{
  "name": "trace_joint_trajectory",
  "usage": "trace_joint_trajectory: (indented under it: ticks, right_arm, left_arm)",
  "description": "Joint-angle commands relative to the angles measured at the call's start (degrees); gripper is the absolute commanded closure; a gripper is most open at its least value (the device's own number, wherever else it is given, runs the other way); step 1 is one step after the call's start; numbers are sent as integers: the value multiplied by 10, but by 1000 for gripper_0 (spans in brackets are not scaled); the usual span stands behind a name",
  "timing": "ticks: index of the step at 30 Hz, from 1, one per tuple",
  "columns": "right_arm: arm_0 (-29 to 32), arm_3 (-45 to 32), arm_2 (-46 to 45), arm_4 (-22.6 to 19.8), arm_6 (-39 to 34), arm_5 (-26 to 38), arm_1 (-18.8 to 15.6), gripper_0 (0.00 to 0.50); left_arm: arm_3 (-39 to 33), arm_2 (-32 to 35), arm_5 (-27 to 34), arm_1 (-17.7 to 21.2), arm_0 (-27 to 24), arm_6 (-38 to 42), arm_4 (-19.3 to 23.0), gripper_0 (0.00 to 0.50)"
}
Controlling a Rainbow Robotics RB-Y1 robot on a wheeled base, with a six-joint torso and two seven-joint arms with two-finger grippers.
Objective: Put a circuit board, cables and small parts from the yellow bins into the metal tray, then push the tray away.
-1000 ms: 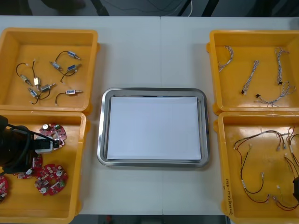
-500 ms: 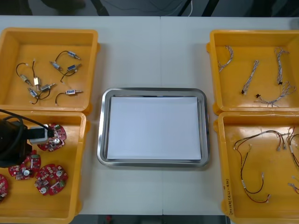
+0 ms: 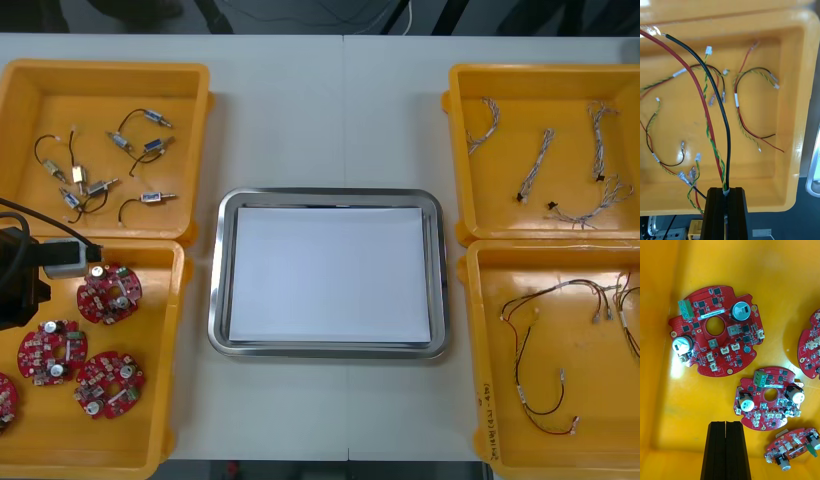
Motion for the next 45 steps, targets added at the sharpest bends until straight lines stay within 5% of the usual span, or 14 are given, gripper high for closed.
trace_joint_trajectory:
  ticks: [1,2,5,6,20,45]
  right_arm:
    - [-73,-17,18,-9,29,16,-34,500]
    - [-88,-17,29,-9,31,18,-35,500]
    - [-131,-17,62,-9,36,21,-39,500]
    - [-150,-17,76,-10,38,21,-39,500]
    - [-331,-23,237,-58,61,21,-34,500]
    - [-508,-70,457,-9,83,24,23,500]
  left_arm:
    - [-11,9,5,-4,7,-72,2,500]
    - [-10,9,5,-4,7,-72,0,436]
    - [-10,10,8,-4,7,-74,-4,18]
    - [-10,10,8,-4,8,-74,-4,0]
    - [-25,7,5,-4,24,-75,-4,0]
    - [-18,-92,-91,-4,30,-52,-66,0]
